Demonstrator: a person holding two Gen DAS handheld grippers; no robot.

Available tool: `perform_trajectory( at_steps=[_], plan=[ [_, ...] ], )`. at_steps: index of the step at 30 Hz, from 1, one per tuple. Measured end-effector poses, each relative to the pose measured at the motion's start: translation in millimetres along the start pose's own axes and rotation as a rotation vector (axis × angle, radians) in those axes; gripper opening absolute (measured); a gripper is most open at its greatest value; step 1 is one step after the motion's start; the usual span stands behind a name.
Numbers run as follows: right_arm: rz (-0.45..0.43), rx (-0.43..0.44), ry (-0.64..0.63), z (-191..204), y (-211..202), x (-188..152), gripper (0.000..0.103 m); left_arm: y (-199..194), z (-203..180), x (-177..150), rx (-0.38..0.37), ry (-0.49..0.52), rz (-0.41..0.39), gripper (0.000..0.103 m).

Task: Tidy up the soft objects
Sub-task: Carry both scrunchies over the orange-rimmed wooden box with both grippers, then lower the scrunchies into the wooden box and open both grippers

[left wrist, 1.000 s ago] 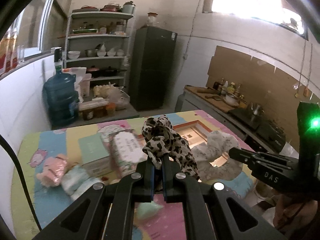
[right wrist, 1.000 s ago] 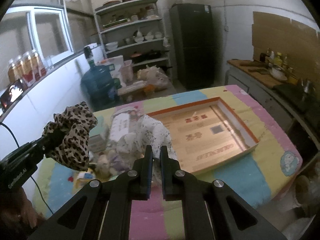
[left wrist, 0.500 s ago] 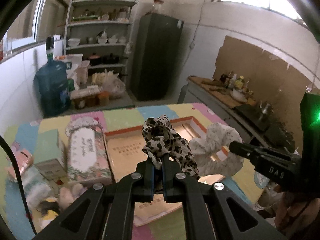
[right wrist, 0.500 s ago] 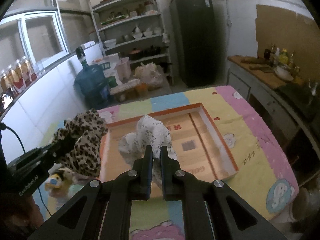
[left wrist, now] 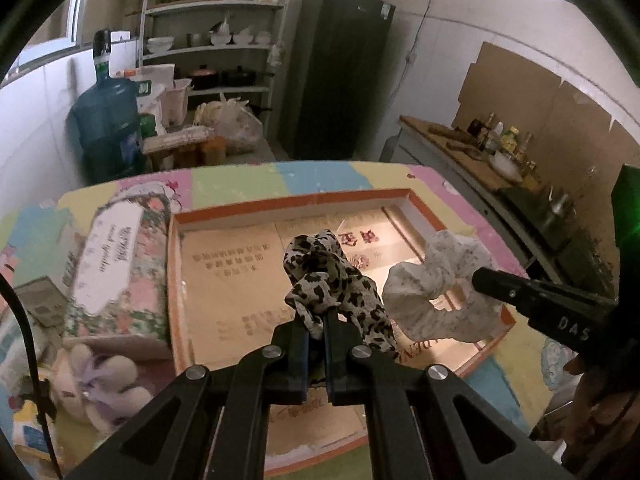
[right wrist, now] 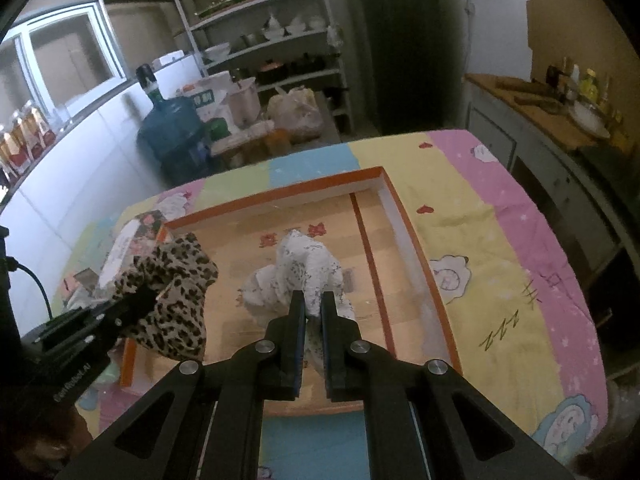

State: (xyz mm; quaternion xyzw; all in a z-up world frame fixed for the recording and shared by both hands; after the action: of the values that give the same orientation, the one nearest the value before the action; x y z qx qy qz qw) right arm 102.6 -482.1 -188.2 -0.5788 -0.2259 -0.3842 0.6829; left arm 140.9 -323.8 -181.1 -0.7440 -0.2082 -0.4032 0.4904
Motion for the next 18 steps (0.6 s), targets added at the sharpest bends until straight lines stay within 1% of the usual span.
perform_trajectory(
  at_steps=[6,7,8,10,11,12,13,14,15,16,17,18],
  plan=[
    [0.036,0.004,0.012,-9.7,13.0,-4.5,0.010,17.0,2.0,-8.3,0.018,-0.012,0.031,0.006],
    [0.040,0.004,0.014,-9.1,14.5,-5.0,0.010,18.3,2.4,-9.5,0.014,-0.019,0.035,0.007],
    [0.046,0.005,0.017,-9.7,16.3,-6.0,0.010,20.3,1.9,-10.5,0.007,-0.027,0.042,0.010],
    [0.060,0.008,0.021,-11.3,20.1,-9.1,0.010,24.2,3.2,-15.0,-0.002,-0.040,0.063,0.021],
    [0.065,0.008,0.022,-11.2,21.4,-10.4,0.011,25.0,4.1,-16.3,0.001,-0.043,0.067,0.031],
    [0.070,0.008,0.022,-11.5,22.6,-11.5,0.012,24.5,5.2,-16.5,0.003,-0.047,0.061,0.039],
    [0.073,0.007,0.022,-12.0,23.8,-12.5,0.014,23.1,4.7,-16.4,0.004,-0.048,0.053,0.043],
    [0.075,0.006,0.023,-12.5,24.8,-12.9,0.015,21.9,4.5,-15.5,0.006,-0.047,0.045,0.052],
    [0.079,0.004,0.027,-13.0,26.0,-13.3,0.022,20.5,4.5,-14.2,0.009,-0.042,0.039,0.062],
    [0.079,0.001,0.032,-13.6,26.5,-13.4,0.028,19.6,4.2,-12.4,0.012,-0.038,0.036,0.066],
    [0.079,0.002,0.038,-13.9,26.7,-13.5,0.029,18.4,4.1,-11.0,0.015,-0.033,0.033,0.073],
    [0.080,0.001,0.041,-13.9,26.9,-13.9,0.029,16.8,3.7,-8.7,0.020,-0.029,0.028,0.075]
  ],
)
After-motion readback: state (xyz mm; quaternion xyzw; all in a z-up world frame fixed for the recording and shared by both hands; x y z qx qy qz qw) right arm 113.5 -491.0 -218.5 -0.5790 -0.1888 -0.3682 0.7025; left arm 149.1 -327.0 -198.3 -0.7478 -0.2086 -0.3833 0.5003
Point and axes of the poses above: each gripper's, at about its wrist camera, not at the fingertips, and y roughly the way its jaws point, z to its left, x to its top, the point moved 10 cm from there along y, roughly the way its jaws point, and after that the axes turned 13 degrees about -z, right-handed, at the moved point
